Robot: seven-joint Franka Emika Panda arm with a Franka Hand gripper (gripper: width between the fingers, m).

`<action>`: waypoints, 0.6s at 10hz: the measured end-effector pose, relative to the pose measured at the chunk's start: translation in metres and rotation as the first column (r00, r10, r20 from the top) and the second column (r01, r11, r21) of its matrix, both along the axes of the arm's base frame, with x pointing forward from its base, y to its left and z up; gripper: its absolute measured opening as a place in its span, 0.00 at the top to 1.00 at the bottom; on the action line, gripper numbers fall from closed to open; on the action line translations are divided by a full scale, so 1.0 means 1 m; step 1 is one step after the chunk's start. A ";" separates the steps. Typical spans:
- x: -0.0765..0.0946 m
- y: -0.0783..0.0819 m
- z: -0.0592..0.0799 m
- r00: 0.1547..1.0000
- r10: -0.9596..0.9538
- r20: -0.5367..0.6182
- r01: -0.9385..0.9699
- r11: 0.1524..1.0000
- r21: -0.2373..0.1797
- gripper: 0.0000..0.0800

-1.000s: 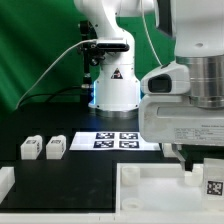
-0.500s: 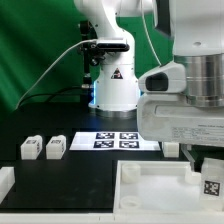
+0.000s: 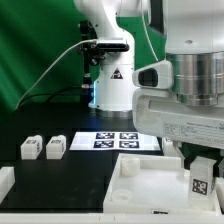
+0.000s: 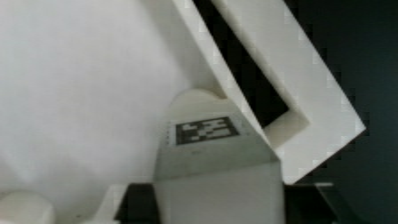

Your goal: Assemble one leg

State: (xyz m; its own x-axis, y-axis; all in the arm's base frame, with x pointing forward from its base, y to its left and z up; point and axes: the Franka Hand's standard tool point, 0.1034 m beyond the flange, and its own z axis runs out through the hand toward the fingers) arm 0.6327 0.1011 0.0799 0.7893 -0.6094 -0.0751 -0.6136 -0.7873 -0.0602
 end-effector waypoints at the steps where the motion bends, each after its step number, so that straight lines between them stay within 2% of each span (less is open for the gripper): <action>1: 0.000 -0.001 0.000 1.000 0.003 0.000 -0.003 1.000 0.000 0.62; 4: 0.000 0.000 0.000 1.000 0.006 0.001 -0.006 1.000 0.001 0.62; 5: 0.000 0.000 0.000 1.000 0.006 0.001 -0.006 1.000 0.001 0.37; 6: 0.000 0.000 0.000 1.000 0.006 0.001 -0.006 1.000 0.001 0.25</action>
Offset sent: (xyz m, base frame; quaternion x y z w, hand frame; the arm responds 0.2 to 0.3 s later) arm 0.0000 0.0000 0.0000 0.0000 0.0000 0.0000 1.0000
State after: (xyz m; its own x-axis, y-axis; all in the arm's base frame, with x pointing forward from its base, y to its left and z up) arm 0.6328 0.1007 0.0795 0.7930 -0.6046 -0.0751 -0.6089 -0.7909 -0.0620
